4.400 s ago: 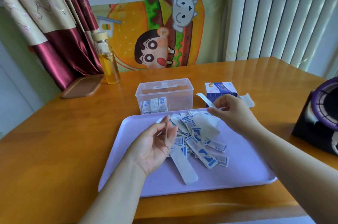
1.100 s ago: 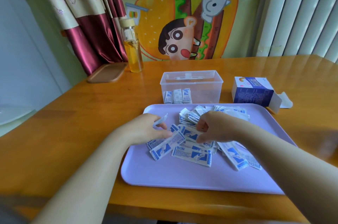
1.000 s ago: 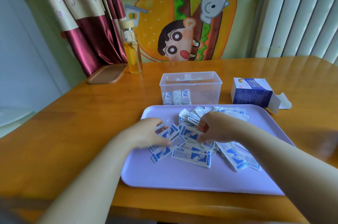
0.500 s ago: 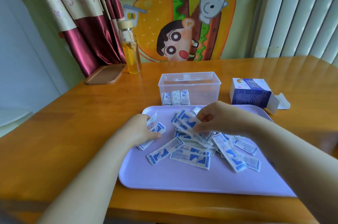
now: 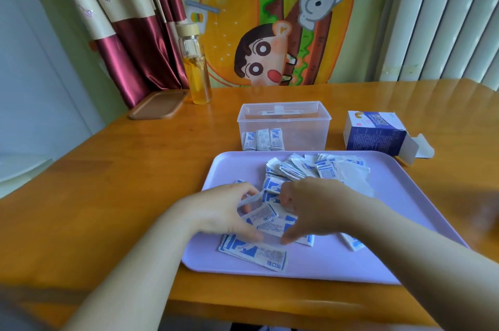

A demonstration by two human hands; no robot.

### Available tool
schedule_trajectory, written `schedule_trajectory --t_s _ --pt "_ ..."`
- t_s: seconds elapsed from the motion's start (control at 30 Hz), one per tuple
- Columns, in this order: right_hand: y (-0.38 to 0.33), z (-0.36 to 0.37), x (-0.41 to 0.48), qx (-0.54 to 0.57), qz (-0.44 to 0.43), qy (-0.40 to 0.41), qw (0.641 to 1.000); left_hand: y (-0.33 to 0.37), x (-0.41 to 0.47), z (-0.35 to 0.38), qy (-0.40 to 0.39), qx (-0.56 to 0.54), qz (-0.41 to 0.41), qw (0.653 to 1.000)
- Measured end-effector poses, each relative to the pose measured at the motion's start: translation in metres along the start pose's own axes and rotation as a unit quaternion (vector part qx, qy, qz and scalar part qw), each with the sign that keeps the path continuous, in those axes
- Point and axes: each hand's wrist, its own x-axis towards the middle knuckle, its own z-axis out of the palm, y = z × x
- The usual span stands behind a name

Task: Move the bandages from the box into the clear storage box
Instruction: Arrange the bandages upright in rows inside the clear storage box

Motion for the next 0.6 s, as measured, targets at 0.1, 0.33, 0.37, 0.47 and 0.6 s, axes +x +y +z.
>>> schedule_trajectory --t_s 0.1,0.33,0.37,0.47,0.6 --pt "0.004 0.002 0.002 0.031 -0.008 -0.026 0.999 0.001 0.002 0.004 -0.006 0.03 0.011 0.999" --pt "0.025 -0.002 0.0 0.088 -0.013 -0.001 0.996 -0.014 -0.004 -0.011 0.061 -0.02 0.026 0.998" --pt "0.028 -0.006 -0.001 0.097 -0.002 0.01 0.995 -0.015 -0.006 -0.017 0.076 -0.039 0.026 0.996" --pt "0.037 -0.017 -0.004 0.138 0.016 0.048 0.989 -0.012 -0.014 -0.026 0.048 -0.053 0.046 0.996" --pt "0.038 -0.022 -0.008 0.186 -0.002 0.064 0.981 -0.002 -0.015 -0.01 -0.078 -0.019 0.038 0.996"
